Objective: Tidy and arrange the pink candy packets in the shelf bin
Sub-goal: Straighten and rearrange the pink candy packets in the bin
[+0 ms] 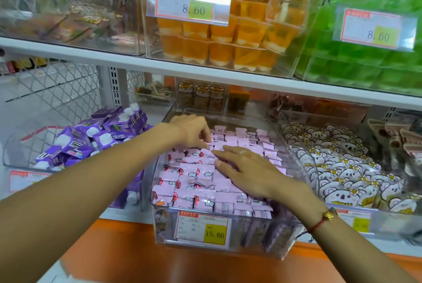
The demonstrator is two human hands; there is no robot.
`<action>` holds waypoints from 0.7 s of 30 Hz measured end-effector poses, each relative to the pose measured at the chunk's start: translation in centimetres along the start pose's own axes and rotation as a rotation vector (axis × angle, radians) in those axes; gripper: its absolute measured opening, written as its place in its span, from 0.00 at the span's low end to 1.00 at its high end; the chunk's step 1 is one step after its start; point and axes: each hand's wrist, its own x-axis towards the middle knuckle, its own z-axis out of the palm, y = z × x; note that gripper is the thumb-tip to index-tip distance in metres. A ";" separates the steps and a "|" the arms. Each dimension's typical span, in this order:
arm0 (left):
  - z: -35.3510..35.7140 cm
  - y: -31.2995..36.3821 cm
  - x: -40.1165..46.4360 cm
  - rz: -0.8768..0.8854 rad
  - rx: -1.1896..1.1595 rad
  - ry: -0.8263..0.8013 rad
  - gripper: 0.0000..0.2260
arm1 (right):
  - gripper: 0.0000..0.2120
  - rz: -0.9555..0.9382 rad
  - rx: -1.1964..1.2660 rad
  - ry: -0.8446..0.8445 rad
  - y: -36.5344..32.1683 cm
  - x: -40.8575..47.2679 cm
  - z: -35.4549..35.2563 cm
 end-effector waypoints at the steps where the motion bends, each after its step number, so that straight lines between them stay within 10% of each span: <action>1: -0.2 0.1 0.1 0.001 0.010 -0.003 0.08 | 0.25 0.002 0.003 -0.002 0.0 -0.1 0.1; 8: -0.3 1.2 0.5 -0.082 -0.014 0.071 0.03 | 0.25 -0.011 0.031 -0.006 0.3 -0.1 0.2; 21: -0.7 2.5 -2.6 -0.252 -0.770 0.673 0.13 | 0.24 -0.009 0.005 -0.030 0.3 0.2 0.1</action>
